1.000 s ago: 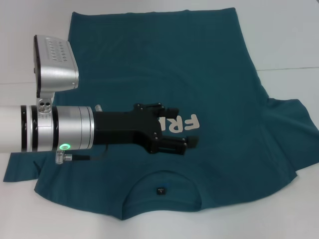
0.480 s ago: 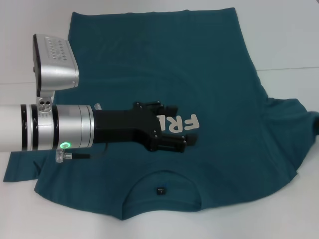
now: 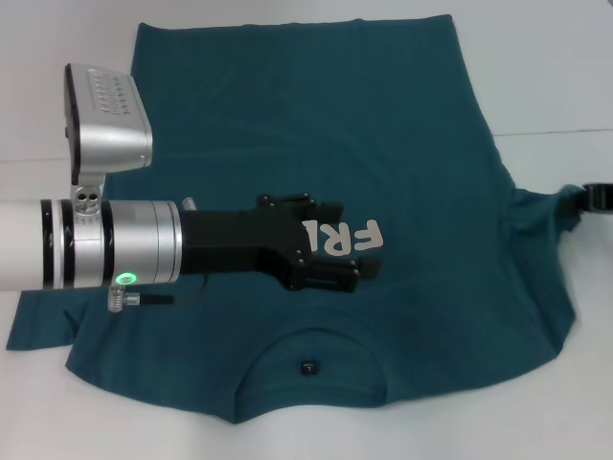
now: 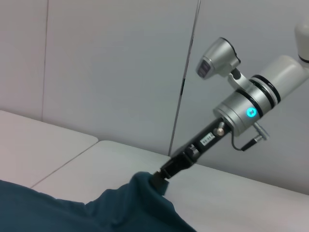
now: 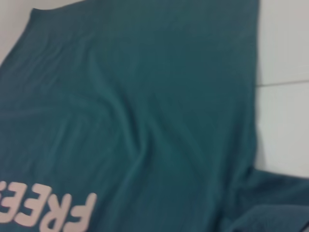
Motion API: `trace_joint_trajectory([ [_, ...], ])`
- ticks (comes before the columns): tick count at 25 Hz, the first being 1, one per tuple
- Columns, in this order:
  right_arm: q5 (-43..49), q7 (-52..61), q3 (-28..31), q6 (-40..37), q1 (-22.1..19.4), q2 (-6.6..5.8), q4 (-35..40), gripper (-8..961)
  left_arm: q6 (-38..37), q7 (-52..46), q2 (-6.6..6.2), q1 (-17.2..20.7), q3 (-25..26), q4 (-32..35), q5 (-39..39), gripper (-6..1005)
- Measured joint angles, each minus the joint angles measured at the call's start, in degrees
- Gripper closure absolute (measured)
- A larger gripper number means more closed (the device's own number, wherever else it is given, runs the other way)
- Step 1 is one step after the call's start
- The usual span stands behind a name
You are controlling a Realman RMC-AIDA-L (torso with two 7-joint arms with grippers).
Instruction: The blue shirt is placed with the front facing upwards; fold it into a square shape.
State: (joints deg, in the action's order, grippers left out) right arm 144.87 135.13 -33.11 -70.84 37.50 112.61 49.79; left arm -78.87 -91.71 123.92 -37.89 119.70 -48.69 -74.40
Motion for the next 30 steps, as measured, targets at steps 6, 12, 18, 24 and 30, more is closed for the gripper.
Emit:
trace_joint_trajectory([
  [6,0.03,-0.4,-1.91,1.04,2.7,1.03,-0.59,910,0.03,-0.04,0.0,-0.17,0.0,0.0,-0.04,101],
  [12,-0.06,-0.1,-4.42,1.51,3.99,2.14,-0.63,906,0.03,-0.04,0.0,-0.03,0.11,0.0,-0.04,103],
  [18,-0.05,-0.03,-6.88,1.51,4.84,2.97,-0.86,903,0.03,0.04,0.0,0.01,0.18,0.0,-0.04,104],
  [24,0.24,-0.1,-8.75,2.34,6.18,3.17,-3.26,900,0.03,0.2,0.0,0.02,0.12,0.05,-0.04,105],
  [30,0.24,0.02,-10.83,3.04,7.17,3.21,-4.59,896,0.03,0.22,0.06,0.13,0.03,0.09,-0.05,107],
])
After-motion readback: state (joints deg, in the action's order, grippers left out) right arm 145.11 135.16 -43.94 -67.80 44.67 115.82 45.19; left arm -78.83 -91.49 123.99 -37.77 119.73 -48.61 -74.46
